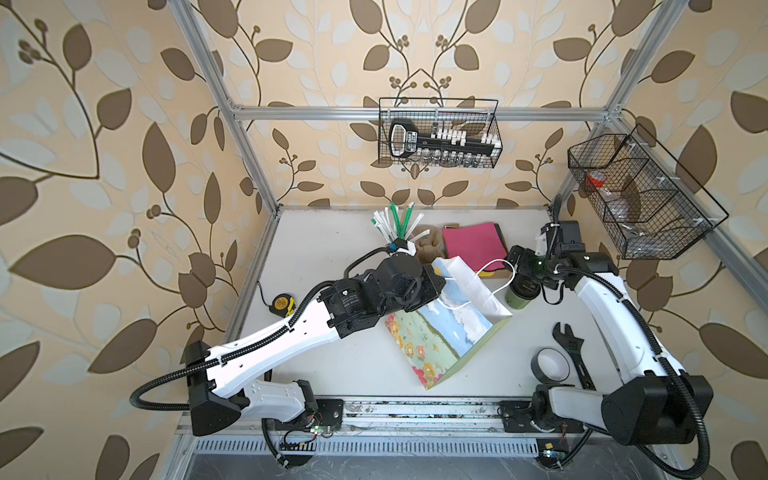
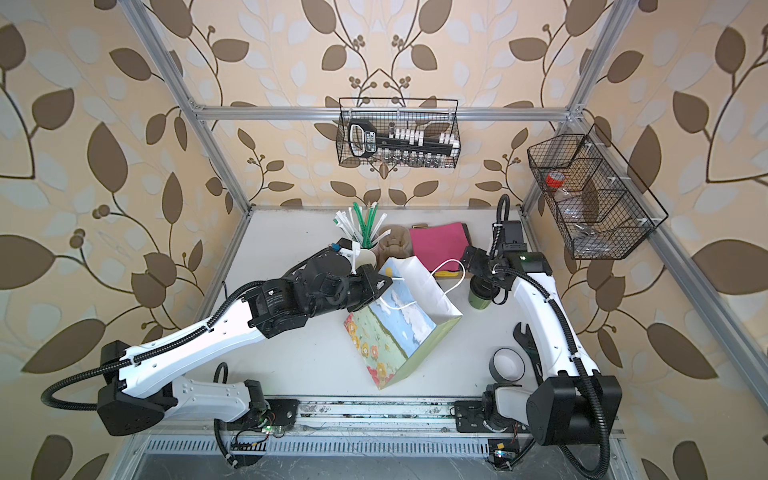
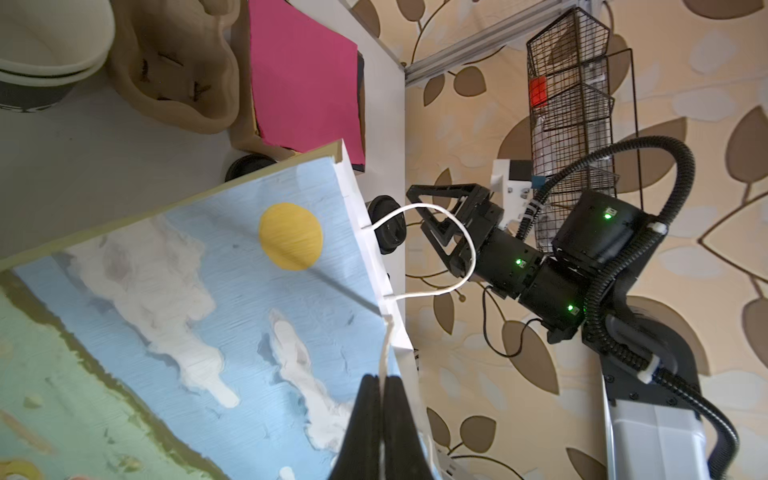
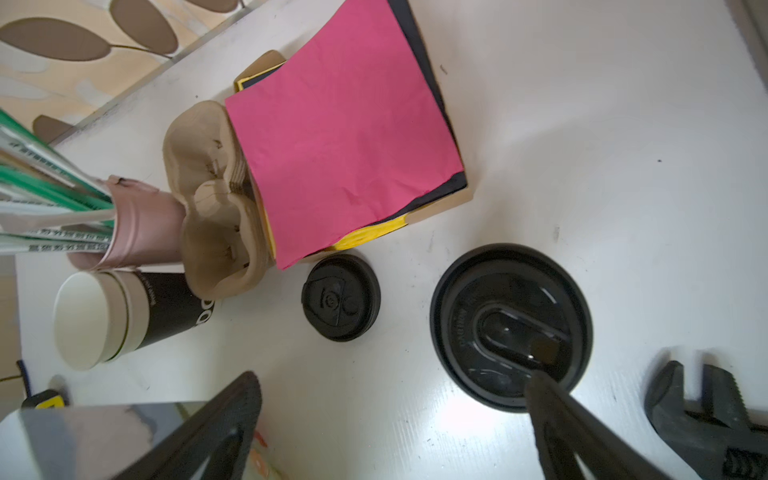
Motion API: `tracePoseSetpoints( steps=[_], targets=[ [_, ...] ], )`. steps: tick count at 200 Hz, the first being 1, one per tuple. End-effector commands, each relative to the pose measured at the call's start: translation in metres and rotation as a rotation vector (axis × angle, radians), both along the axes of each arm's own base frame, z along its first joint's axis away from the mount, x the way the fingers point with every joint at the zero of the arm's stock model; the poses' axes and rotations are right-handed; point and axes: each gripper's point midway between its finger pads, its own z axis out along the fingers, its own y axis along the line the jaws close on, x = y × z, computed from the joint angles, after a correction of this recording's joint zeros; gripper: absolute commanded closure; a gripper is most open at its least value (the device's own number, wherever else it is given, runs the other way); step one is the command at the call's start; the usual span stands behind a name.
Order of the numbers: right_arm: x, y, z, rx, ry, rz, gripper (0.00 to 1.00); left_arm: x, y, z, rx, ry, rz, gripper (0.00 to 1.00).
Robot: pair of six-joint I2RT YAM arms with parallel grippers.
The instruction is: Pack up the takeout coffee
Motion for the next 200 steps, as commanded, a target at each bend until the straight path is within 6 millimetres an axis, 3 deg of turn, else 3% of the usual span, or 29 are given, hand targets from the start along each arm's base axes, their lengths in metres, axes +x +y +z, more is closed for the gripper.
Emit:
tracePoseSetpoints(
  steps=[1, 41, 63, 70, 93, 130, 140, 200],
  targets=[
    [-0.011, 0.01, 0.036, 0.039, -0.103, 0.051, 0.0, -0.001, 0.001, 0.033, -0.068, -0.082, -0.017, 1.0],
    [-0.018, 0.019, 0.057, 0.175, -0.144, 0.058, 0.01, -0.008, 0.018, 0.046, -0.096, -0.183, -0.022, 1.0],
    [-0.026, 0.04, 0.072, 0.262, -0.177, 0.127, 0.02, -0.014, 0.028, 0.034, -0.075, -0.193, -0.029, 1.0],
    [-0.03, 0.048, 0.089, 0.269, -0.215, 0.161, 0.02, -0.015, 0.032, 0.029, -0.07, -0.197, -0.026, 1.0],
    [-0.047, 0.072, 0.099, 0.284, -0.227, 0.255, 0.01, -0.02, 0.046, 0.017, -0.044, -0.208, -0.02, 1.0],
    [-0.079, 0.112, 0.088, 0.196, -0.203, 0.41, 0.0, -0.031, 0.065, 0.002, -0.006, -0.216, -0.029, 1.0],
    [-0.087, 0.118, 0.073, 0.156, -0.169, 0.42, 0.0, -0.035, 0.073, -0.002, 0.006, -0.214, -0.028, 1.0],
    [-0.122, 0.16, 0.051, 0.031, -0.164, 0.528, 0.03, -0.048, 0.122, -0.031, 0.109, -0.246, 0.02, 1.0]
  ],
)
